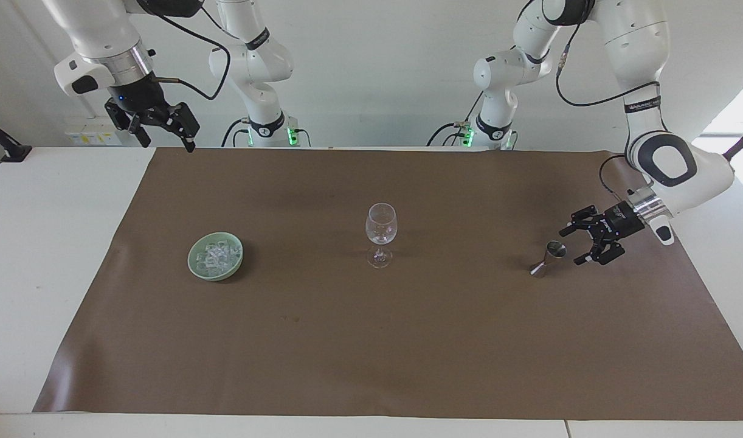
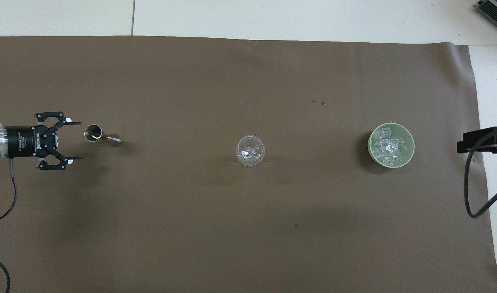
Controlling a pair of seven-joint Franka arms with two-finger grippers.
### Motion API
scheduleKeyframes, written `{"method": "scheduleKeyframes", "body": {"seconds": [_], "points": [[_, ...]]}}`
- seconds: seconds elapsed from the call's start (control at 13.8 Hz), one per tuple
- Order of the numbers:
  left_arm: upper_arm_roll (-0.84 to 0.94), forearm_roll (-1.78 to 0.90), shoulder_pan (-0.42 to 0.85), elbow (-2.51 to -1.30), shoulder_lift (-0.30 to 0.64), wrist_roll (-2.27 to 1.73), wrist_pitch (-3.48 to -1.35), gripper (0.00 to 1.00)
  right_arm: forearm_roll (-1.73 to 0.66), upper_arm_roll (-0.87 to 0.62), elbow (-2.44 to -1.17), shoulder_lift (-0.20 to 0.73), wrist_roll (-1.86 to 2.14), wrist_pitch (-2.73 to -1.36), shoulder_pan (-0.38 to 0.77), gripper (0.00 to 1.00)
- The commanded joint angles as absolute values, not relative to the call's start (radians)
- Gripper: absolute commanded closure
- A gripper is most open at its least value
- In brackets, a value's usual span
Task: Pour wine and add ice with both arms
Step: 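Close the left gripper on the jigger and lift it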
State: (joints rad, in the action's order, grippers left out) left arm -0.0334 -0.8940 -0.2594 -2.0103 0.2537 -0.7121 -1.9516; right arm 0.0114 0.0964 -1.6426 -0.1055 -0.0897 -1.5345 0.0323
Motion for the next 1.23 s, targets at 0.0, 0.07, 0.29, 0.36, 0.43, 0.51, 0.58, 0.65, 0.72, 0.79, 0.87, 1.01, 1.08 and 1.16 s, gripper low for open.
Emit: {"method": "scheduleKeyframes", "body": {"seconds": [0.0, 0.07, 0.29, 0.36, 0.43, 0.51, 0.58, 0.65, 0.72, 0.79, 0.87, 1.01, 1.08, 1.16], "points": [[-0.025, -0.956, -0.273, -2.042, 0.265, -0.756, -1.986, 0.0, -0.012, 0.092, -1.658, -0.121, -0.058, -1.536, 0.021, 0.0], [-0.025, -0.968, -0.279, -2.043, 0.279, -0.768, -1.985, 0.0, -0.011, 0.092, -1.658, -0.121, -0.058, -1.537, 0.021, 0.0], [-0.025, -1.023, -0.282, -2.078, 0.284, -0.767, -1.991, 0.0, -0.011, 0.092, -1.658, -0.121, -0.058, -1.536, 0.021, 0.0], [-0.025, -1.046, -0.281, -2.095, 0.281, -0.765, -1.997, 0.0, -0.012, 0.092, -1.658, -0.121, -0.058, -1.537, 0.021, 0.0], [-0.025, -1.072, -0.281, -2.106, 0.282, -0.765, -2.0, 0.0, -0.012, 0.092, -1.658, -0.121, -0.058, -1.536, 0.021, 0.0], [-0.025, -1.092, -0.279, -2.118, 0.282, -0.765, -2.005, 0.0, -0.012, 0.092, -1.658, -0.121, -0.058, -1.537, 0.021, 0.0], [-0.025, -1.109, -0.279, -2.132, 0.281, -0.765, -2.016, 0.0, -0.012, 0.092, -1.658, -0.121, -0.058, -1.536, 0.021, 0.0], [-0.025, -1.126, -0.275, -2.143, 0.281, -0.764, -2.02, 0.0, -0.011, 0.092, -1.658, -0.121, -0.058, -1.537, 0.021, 0.0], [-0.025, -1.147, -0.269, -2.149, 0.281, -0.764, -2.023, 0.0, -0.012, 0.092, -1.658, -0.121, -0.058, -1.536, 0.021, 0.0], [-0.023, -1.169, -0.262, -2.158, 0.279, -0.764, -2.029, 0.0, -0.012, 0.092, -1.658, -0.121, -0.058, -1.536, 0.021, 0.0], [-0.023, -1.184, -0.261, -2.167, 0.279, -0.762, -2.039, 0.0, -0.012, 0.092, -1.658, -0.121, -0.058, -1.537, 0.021, 0.0], [-0.021, -1.219, -0.259, -2.168, 0.279, -0.762, -2.037, 0.0, -0.011, 0.092, -1.658, -0.121, -0.058, -1.537, 0.021, 0.0], [-0.021, -1.232, -0.259, -2.168, 0.279, -0.762, -2.039, 0.0, -0.012, 0.092, -1.658, -0.121, -0.058, -1.537, 0.021, 0.0], [-0.021, -1.244, -0.259, -2.168, 0.281, -0.761, -2.039, 0.0, -0.012, 0.092, -1.658, -0.121, -0.058, -1.537, 0.021, 0.0]]}}
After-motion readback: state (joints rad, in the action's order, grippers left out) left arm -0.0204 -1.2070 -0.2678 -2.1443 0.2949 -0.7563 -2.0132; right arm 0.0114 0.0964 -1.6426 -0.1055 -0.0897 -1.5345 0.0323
